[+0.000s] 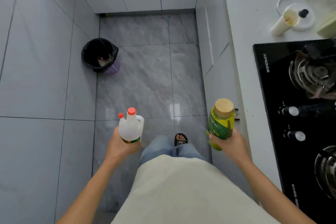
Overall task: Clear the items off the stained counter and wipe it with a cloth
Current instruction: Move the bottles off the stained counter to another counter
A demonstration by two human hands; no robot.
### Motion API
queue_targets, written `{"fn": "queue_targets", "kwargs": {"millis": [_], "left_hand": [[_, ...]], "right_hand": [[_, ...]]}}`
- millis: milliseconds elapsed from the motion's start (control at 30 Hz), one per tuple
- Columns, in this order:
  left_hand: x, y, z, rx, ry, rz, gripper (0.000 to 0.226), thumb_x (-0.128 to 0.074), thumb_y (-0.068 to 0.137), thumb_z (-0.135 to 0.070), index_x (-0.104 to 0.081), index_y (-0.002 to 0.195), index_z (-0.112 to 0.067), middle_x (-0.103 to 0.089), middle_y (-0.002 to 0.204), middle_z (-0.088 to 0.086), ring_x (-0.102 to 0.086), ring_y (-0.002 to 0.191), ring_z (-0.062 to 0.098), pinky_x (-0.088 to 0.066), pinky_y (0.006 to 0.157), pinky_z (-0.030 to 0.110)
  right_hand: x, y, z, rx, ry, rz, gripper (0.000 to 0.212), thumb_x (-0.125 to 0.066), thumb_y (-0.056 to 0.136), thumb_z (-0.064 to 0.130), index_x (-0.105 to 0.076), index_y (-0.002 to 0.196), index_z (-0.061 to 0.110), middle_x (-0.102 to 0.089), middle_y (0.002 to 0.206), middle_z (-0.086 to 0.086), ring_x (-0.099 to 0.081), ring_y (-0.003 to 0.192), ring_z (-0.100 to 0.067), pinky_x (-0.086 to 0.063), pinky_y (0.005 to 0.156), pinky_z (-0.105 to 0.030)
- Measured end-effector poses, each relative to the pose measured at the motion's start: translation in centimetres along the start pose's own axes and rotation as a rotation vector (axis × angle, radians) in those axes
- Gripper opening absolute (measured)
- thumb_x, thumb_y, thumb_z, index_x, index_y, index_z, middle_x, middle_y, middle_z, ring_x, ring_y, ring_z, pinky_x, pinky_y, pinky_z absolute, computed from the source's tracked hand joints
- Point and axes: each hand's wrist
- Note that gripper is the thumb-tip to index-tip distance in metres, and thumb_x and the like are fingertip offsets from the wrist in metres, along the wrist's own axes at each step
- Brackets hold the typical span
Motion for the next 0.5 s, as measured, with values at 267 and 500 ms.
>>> {"fn": "queue_targets", "kwargs": {"millis": [267, 500], "left_hand": [[5.7, 6.2, 0.2, 0.089, -0.060, -0.044, 0.041, -0.085, 0.059, -0.028, -0.064, 0.094, -0.022, -0.070, 0.074, 0.006, -0.062, 0.061, 0.019, -0.051, 0.053, 0.033], [10.2, 15.3, -4.4, 0.115, 0.014, 0.018, 0.044, -0.080, 0.057, -0.031, -0.061, 0.097, -0.029, -0.070, 0.068, -0.001, -0.057, 0.053, 0.011, -0.048, 0.048, 0.028]], "right_hand": [[-3.2, 11.1, 12.6, 0.103, 0.010, -0.004, 0.046, -0.092, 0.072, 0.035, -0.063, 0.108, 0.040, -0.068, 0.093, 0.028, -0.064, 0.086, 0.013, -0.045, 0.065, -0.006], [-6.2, 17.1, 18.9, 0.047, 0.012, -0.046, 0.045, -0.093, 0.072, 0.035, -0.063, 0.104, 0.041, -0.067, 0.091, 0.029, -0.061, 0.082, 0.017, -0.046, 0.060, -0.004]]}}
Point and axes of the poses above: each hand's wrist, its own y-axis towards the middle knuckle, its own x-axis out of the back of the hand, z = x × y
